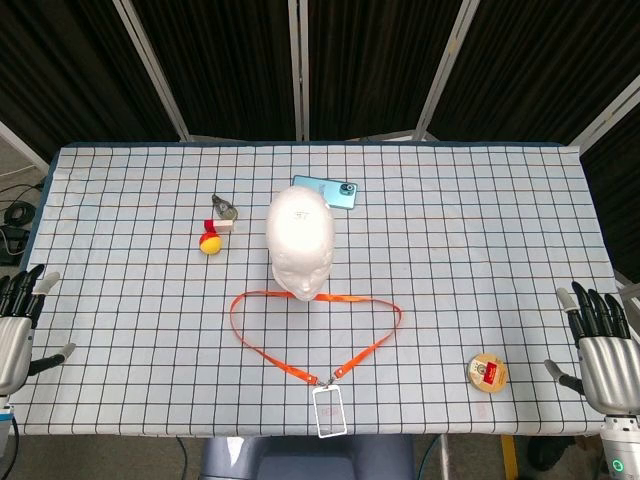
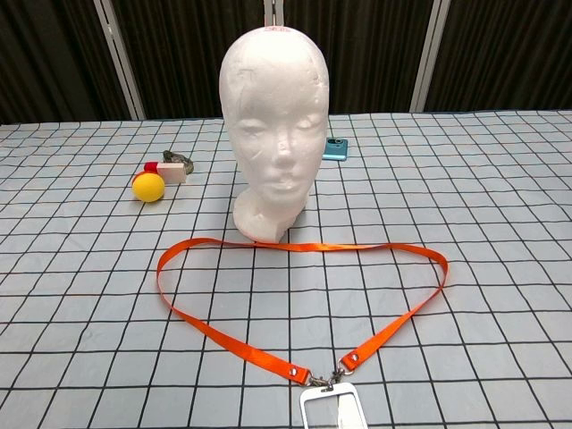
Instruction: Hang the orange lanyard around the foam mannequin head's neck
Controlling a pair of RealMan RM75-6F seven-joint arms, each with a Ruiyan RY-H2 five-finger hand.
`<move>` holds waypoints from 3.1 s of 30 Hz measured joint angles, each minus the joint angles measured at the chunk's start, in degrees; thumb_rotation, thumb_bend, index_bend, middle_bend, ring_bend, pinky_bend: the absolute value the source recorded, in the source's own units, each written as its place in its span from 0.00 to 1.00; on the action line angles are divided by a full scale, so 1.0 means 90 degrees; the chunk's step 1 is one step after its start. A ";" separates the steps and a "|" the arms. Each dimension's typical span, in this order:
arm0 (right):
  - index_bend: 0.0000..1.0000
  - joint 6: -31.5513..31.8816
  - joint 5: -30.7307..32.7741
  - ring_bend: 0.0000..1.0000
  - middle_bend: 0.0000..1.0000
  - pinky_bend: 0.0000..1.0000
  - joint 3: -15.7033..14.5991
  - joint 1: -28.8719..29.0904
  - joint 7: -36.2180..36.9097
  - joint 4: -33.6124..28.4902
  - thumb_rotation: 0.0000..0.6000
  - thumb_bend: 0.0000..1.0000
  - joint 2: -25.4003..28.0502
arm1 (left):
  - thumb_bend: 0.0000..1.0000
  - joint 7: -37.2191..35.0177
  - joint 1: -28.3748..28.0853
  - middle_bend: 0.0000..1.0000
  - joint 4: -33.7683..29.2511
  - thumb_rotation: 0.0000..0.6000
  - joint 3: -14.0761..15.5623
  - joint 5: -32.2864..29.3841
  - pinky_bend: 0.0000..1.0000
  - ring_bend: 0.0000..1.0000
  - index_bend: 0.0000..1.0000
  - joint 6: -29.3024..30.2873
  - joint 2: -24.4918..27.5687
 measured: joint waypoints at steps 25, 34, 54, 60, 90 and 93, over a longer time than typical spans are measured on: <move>0.41 -0.3197 0.0771 0.00 0.00 0.00 0.0407 0.1925 0.0222 0.0624 1.00 0.21 -0.0810 | 0.00 0.0298 -0.0252 0.00 0.0566 1.00 -0.0259 -0.0526 0.00 0.00 0.00 -0.0324 -0.0473; 0.44 -0.4578 0.1960 0.00 0.00 0.00 0.0760 0.3186 -0.0340 0.1359 1.00 0.25 -0.2164 | 0.00 0.0426 -0.0368 0.00 0.0813 1.00 -0.0358 -0.0844 0.00 0.00 0.00 -0.0507 -0.0657; 0.49 -0.4505 0.3517 0.00 0.00 0.00 0.1054 0.4037 -0.1351 0.1893 1.00 0.28 -0.3368 | 0.00 0.0355 -0.0423 0.00 0.0935 1.00 -0.0366 -0.0959 0.00 0.00 0.00 -0.0557 -0.0660; 0.49 -0.4394 0.3742 0.00 0.00 0.00 0.0921 0.4132 -0.1627 0.2008 1.00 0.28 -0.3514 | 0.00 0.0314 -0.0416 0.00 0.0917 1.00 -0.0355 -0.0958 0.00 0.00 0.00 -0.0546 -0.0633; 0.71 -0.4183 0.3174 0.00 0.02 0.00 0.0570 0.4119 -0.1119 0.1971 1.00 0.52 -0.3520 | 0.34 -0.0308 -0.1336 0.00 0.1305 1.00 -0.0687 -0.0870 0.00 0.00 0.40 -0.1626 -0.0939; 0.71 -0.4204 0.3256 0.00 0.02 0.00 0.0611 0.4140 -0.1109 0.1878 1.00 0.52 -0.3496 | 0.34 -0.0336 -0.1815 0.00 0.1404 1.00 -0.0857 -0.0973 0.00 0.00 0.42 -0.2136 -0.1153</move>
